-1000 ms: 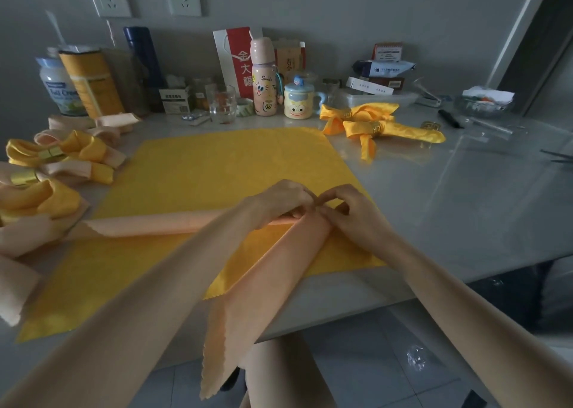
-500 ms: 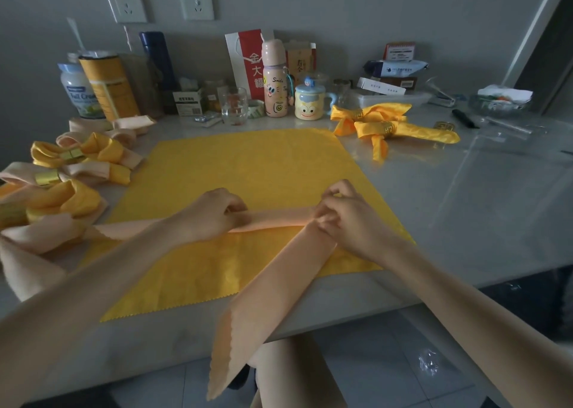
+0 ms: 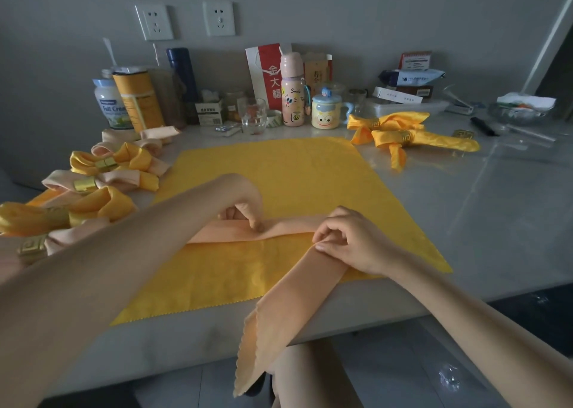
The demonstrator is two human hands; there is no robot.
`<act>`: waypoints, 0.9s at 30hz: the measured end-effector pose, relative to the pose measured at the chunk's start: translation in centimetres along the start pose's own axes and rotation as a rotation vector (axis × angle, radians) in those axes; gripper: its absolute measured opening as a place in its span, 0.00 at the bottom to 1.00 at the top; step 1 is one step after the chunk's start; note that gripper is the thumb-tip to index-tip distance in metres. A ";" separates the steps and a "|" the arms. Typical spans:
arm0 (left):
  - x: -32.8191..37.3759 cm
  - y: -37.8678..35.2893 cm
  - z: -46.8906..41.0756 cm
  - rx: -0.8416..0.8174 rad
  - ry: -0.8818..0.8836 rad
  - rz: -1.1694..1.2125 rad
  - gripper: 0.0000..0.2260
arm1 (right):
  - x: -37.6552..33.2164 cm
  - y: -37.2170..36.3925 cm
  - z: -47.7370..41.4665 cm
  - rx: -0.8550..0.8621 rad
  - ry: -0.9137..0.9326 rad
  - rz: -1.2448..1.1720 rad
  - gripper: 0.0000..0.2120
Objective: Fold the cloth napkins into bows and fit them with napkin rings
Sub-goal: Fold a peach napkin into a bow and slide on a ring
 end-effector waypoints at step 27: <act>3.7 -0.6 6.0 0.115 0.277 0.819 0.09 | -0.5 -0.1 1.4 -0.267 -0.255 -0.296 0.19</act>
Point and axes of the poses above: each hand's wrist, its own z-axis away from the middle knuckle, its own y-axis out of the back of the hand, x = y × z, the point moved 8 cm from there along -z, towards the middle knuckle, and after that the axes turned 15 degrees about x, right-handed, at the moved point
